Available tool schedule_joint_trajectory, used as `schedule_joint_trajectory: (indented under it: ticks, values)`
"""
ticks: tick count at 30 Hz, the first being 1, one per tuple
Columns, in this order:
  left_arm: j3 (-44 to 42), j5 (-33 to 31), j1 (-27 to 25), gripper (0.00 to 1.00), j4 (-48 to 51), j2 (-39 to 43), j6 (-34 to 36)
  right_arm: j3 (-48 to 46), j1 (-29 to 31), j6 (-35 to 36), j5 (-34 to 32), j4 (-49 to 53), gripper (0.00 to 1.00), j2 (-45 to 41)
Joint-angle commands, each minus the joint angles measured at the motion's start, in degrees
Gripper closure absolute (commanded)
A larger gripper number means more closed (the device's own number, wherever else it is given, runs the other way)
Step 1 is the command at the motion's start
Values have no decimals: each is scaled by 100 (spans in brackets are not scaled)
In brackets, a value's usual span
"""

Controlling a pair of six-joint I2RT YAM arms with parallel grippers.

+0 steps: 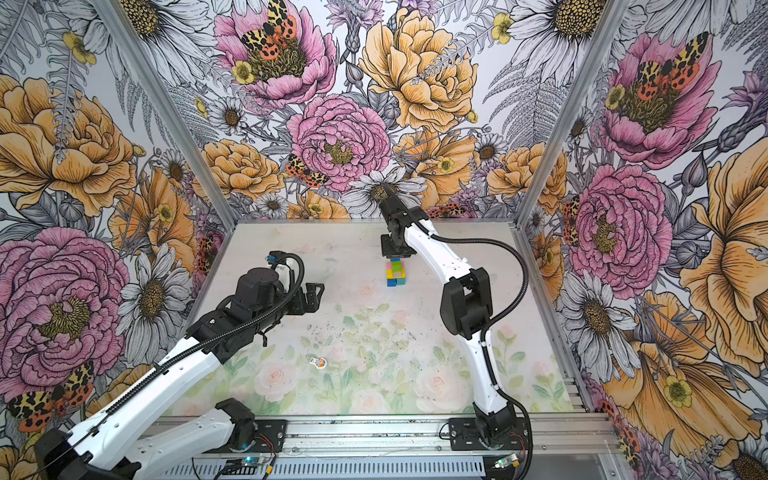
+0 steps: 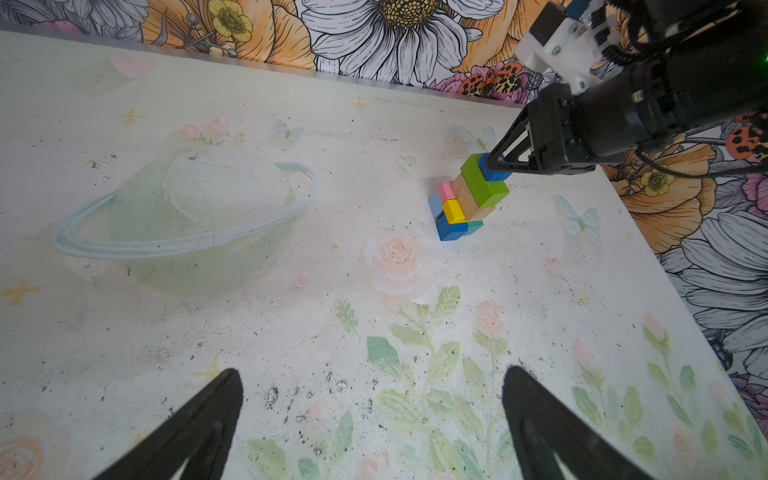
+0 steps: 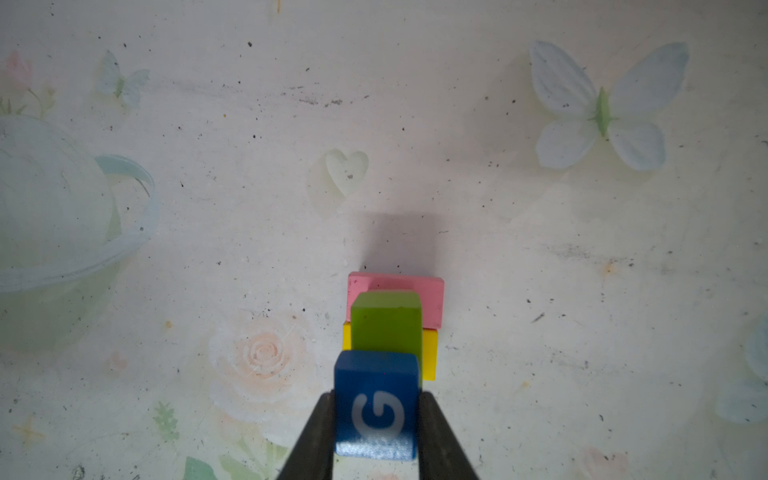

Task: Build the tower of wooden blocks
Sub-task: 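Close the right gripper on the blue G cube and square it on the stack, then open the right gripper and move it toward the cartoon token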

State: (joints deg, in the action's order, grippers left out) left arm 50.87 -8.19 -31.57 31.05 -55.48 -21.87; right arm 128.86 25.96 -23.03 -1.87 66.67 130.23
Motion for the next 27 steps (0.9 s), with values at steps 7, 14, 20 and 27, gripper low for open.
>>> schedule_joint_trajectory:
  ticks: [7,14,20,27]
  values:
    - [-94,102,68,1,-37,123,42,203,46,33,-40,56,72,213]
    - [-80,100,59,1,-24,134,43,206,37,53,-74,65,72,230]
    - [-72,115,63,1,-26,130,34,203,33,64,-68,65,63,227]
    - [-75,123,73,1,-15,178,29,243,53,87,-103,56,41,1]
